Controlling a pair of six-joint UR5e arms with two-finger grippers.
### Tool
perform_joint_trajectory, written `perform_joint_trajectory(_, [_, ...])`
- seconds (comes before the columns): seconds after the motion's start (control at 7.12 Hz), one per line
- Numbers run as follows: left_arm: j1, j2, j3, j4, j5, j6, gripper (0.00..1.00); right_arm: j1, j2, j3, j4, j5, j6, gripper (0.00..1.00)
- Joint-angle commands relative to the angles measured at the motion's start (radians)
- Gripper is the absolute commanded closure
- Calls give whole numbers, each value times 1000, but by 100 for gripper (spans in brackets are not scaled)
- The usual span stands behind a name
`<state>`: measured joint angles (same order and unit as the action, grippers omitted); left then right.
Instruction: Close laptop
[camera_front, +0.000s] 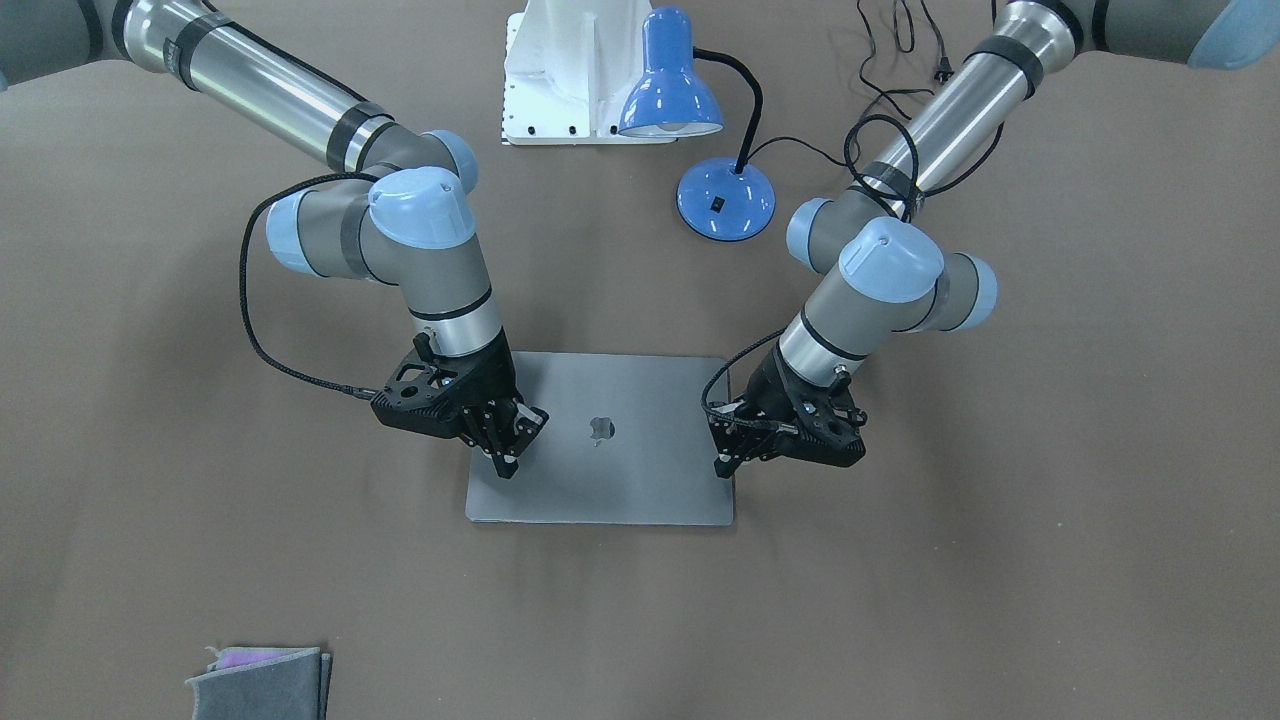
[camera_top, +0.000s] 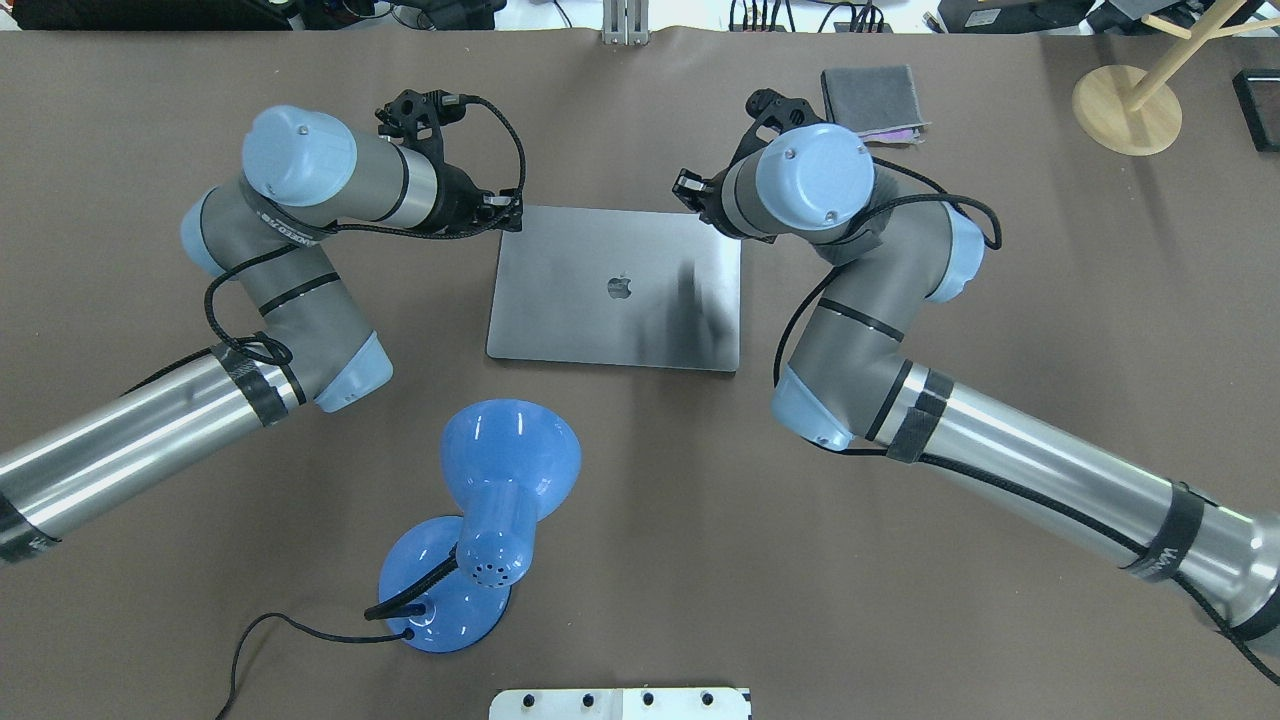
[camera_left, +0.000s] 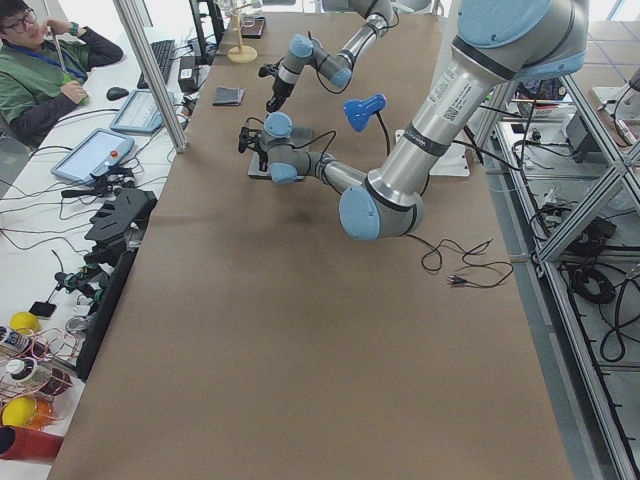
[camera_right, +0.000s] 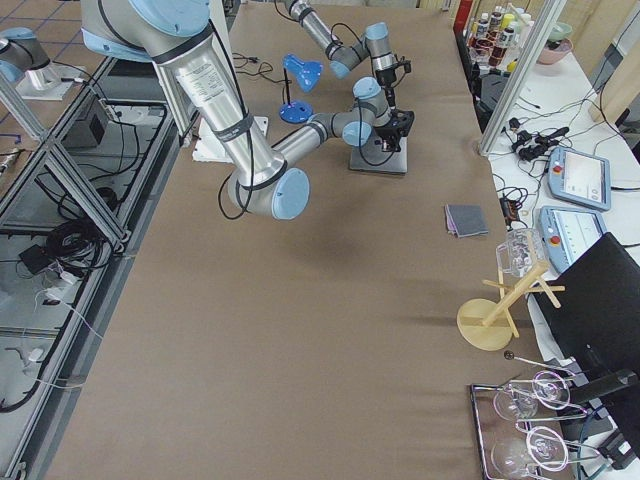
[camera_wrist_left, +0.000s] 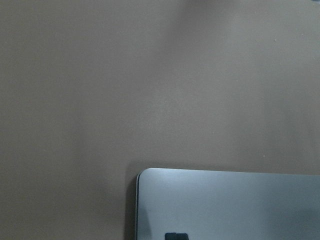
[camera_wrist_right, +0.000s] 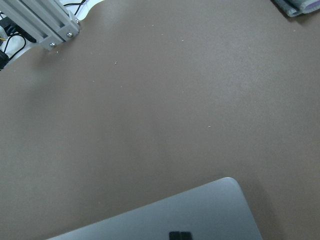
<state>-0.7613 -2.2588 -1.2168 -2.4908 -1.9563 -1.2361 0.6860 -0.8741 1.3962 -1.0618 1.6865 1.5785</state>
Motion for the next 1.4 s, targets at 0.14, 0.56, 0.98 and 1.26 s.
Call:
perform_joint_trajectory(0.14, [-131,74,-258,282,-213,56,1,154,-196,170,-7,155,-238,0])
perform_joint_trajectory(0.56, [-356,267,-568,740,-360,538,1,415,-399,361,-263,424,-690,0])
perform_joint_trajectory(0.98, [-560,525,-620,926,-357,1145,1,640,-665,523,-538,484,-1250,0])
perform_joint_trajectory(1.26, [-720,611,-560,935,-358,1338,1,787,-781,514,-605,489,-1528,0])
